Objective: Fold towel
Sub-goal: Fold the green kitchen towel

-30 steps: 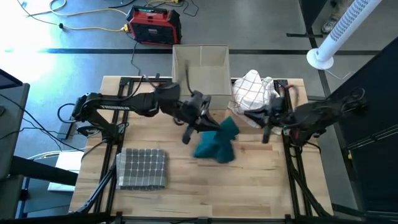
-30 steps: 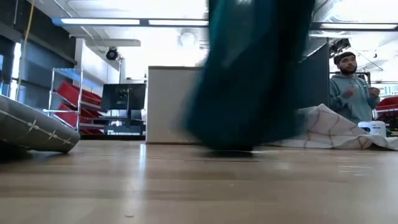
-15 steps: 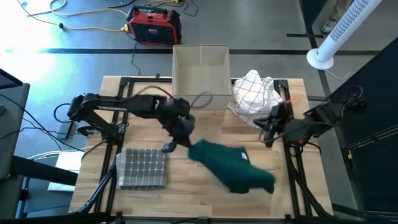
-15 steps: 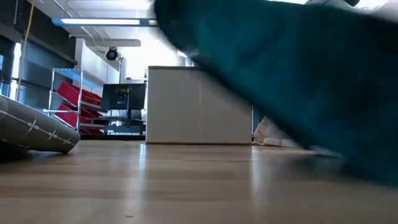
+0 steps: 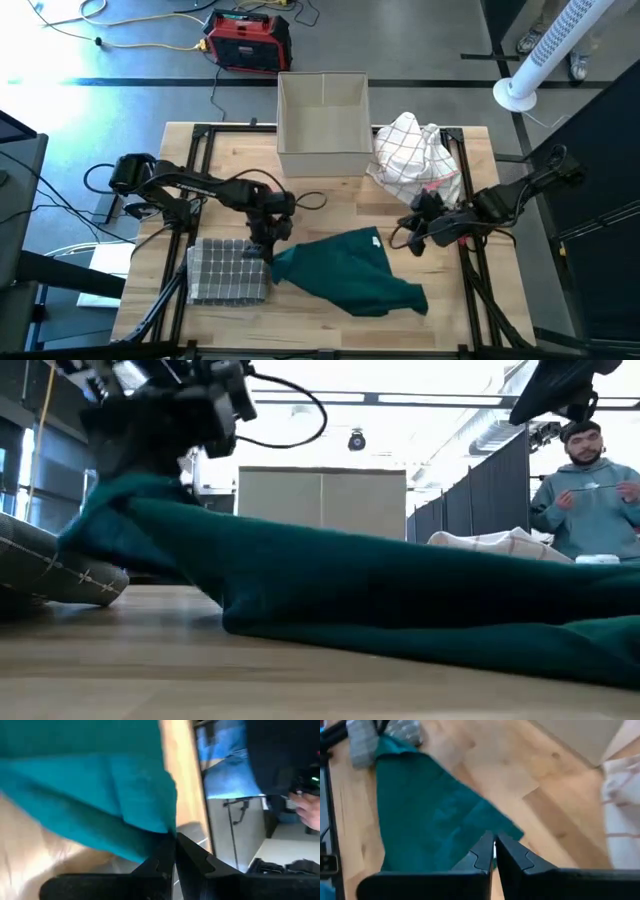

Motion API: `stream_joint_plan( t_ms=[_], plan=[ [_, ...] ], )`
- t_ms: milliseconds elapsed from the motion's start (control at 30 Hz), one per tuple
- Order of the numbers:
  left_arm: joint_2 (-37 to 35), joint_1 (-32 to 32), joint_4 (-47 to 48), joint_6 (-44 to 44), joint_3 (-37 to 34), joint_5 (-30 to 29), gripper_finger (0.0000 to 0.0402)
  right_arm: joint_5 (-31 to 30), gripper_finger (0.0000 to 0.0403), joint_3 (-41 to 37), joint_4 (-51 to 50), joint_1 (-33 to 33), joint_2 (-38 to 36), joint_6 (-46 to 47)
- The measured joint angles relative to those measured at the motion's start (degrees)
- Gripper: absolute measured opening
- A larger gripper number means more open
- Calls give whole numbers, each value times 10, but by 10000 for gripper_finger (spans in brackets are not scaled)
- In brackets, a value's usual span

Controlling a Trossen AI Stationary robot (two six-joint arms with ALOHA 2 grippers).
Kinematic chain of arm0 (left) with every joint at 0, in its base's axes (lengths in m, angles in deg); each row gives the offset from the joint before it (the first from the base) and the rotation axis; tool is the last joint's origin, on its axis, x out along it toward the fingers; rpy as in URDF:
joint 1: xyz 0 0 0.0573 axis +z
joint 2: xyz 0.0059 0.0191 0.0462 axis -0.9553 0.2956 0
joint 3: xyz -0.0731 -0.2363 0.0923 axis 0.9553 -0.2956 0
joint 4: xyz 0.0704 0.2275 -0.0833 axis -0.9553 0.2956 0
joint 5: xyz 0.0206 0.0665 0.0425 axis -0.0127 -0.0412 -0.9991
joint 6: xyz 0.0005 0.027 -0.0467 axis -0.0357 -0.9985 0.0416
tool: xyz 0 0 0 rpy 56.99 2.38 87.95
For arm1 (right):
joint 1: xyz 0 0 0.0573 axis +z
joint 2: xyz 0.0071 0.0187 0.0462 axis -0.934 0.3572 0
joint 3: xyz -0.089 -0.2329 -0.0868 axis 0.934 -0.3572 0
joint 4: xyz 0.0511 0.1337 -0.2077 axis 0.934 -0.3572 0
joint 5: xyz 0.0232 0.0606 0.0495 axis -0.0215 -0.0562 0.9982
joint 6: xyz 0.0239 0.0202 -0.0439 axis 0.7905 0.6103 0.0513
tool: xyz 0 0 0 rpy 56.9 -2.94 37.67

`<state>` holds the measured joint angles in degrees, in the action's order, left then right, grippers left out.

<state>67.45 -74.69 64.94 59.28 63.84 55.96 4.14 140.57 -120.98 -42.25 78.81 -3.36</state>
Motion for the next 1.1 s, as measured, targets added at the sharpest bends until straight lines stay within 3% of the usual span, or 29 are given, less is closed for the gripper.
stream_joint_plan(
  t_ms=[167, 367, 633, 733, 833, 1100],
  plan=[
    [0, -14, -3, 37, -32, -69, 21, 42, 54, -17, 45, -7, 30, -23],
    [0, -16, -13, 62, -36, -133, 89, 72, 133, -17, 50, -35, 86, -70],
    [0, 13, -88, 30, -36, -338, 172, 93, 158, -18, 57, -102, 123, -208],
    [0, 37, -93, 26, -34, -346, 186, 110, 158, -18, 57, -134, 133, -280],
    [-5, 53, -71, 41, -26, -319, 191, 168, 158, -19, 82, -165, 149, -335],
    [-56, 24, -49, 120, -22, -283, 191, 258, 159, -132, 261, -217, 160, -363]
  ],
)
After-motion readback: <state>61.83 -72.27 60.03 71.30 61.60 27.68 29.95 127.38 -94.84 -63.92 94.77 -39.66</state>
